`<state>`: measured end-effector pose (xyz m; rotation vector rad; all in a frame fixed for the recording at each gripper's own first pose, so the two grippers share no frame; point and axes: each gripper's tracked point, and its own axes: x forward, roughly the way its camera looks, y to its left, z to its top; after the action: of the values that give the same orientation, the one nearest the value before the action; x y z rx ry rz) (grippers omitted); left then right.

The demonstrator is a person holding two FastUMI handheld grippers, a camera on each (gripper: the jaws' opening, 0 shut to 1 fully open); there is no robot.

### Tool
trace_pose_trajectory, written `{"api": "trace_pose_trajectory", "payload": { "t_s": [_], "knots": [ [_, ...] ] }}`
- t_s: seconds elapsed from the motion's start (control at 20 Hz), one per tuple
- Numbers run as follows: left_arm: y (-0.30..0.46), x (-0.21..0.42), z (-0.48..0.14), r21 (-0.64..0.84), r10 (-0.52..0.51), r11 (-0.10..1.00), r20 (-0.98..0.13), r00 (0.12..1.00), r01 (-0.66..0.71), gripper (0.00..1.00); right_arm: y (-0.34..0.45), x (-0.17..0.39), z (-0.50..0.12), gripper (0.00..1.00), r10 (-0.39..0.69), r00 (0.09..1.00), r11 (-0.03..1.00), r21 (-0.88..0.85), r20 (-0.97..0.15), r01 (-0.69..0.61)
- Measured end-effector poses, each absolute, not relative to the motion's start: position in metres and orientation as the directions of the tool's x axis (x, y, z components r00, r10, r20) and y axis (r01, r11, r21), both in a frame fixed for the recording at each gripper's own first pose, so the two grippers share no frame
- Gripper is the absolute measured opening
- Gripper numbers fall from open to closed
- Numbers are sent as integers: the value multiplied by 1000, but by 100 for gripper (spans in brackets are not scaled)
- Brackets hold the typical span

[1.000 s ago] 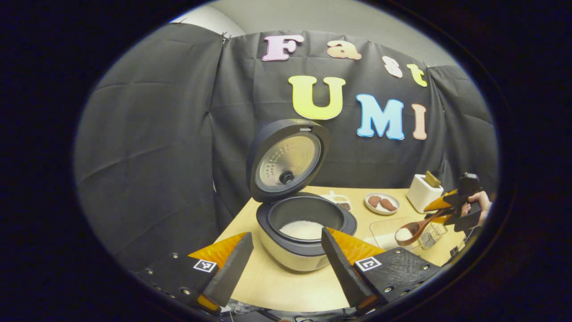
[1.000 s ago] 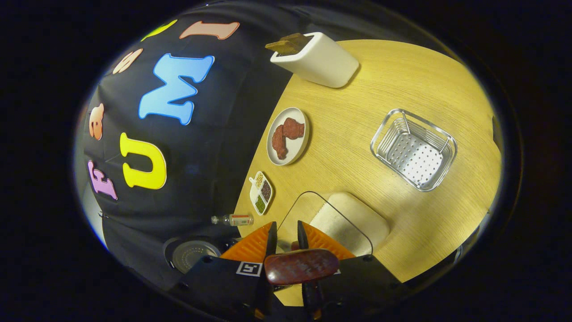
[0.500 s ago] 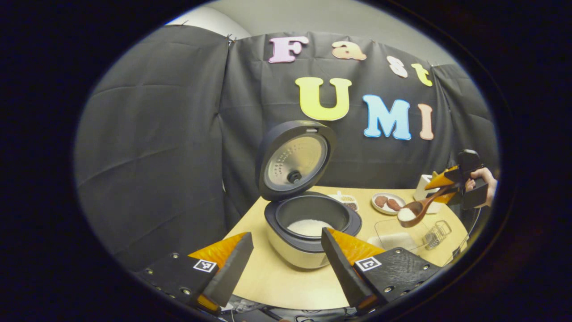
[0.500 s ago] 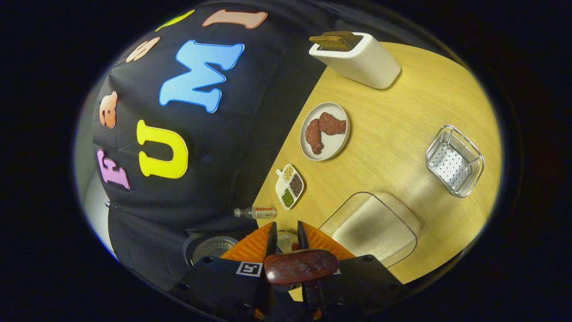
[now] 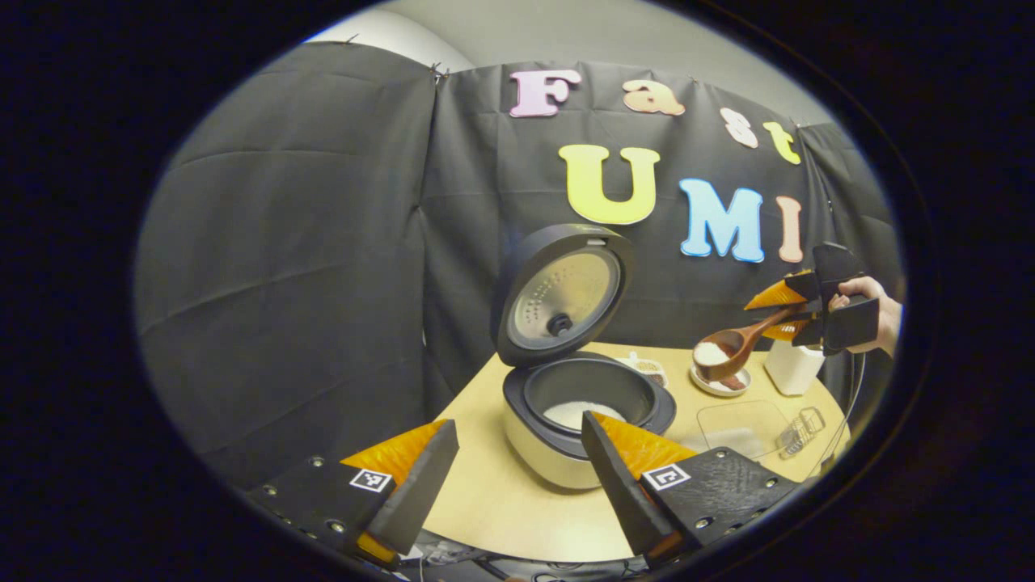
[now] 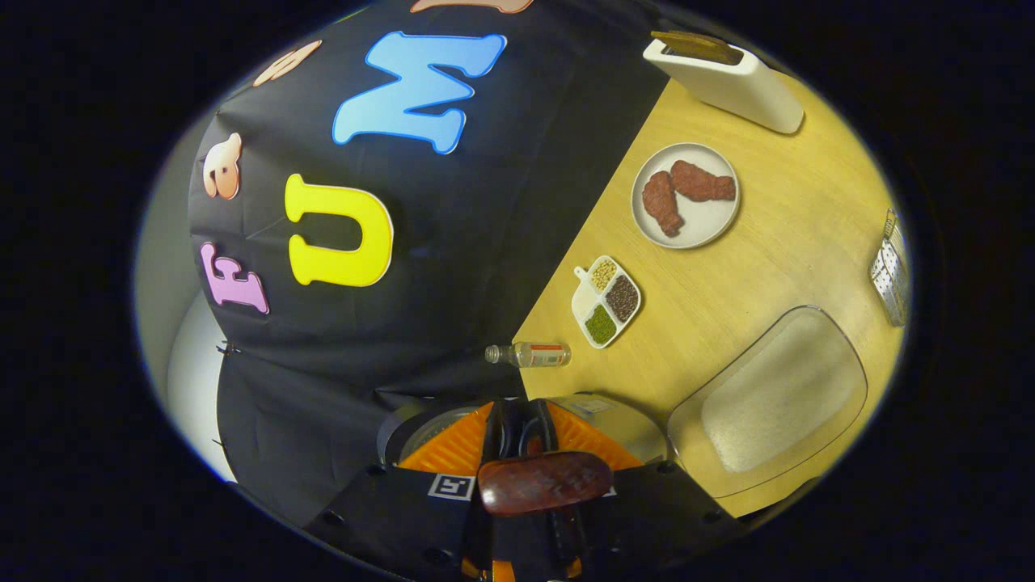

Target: Close the left gripper, press the button to open the rice cooker; take a wooden spoon from the chopstick holder with the right hand, scoop a spoonful of rice and pour it into the rice cooker, then put the wooden spoon back into the chopstick holder.

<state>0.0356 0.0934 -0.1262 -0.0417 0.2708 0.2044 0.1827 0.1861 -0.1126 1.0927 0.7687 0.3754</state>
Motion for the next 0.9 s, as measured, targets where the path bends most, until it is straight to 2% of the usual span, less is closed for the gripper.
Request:
{"api": "trace_pose_trajectory", "payload": {
  "t_s": [0.4,0.55,0.75,0.9],
  "knots": [
    [143,40,-137,-53,245,962,-280,928,-269,96,272,194,-124,24,694,600,476,879,-399,33],
    [162,38,-148,-55,270,953,-294,917,-298,96,297,200,-130,24,683,589,558,829,-432,-39],
    [180,32,-157,-75,293,941,-310,905,-330,96,317,203,-138,24,645,591,698,688,-484,-198],
    [184,27,-167,-89,297,935,-326,897,-342,96,330,203,-140,24,628,595,754,583,-501,-304]
  ]
}}
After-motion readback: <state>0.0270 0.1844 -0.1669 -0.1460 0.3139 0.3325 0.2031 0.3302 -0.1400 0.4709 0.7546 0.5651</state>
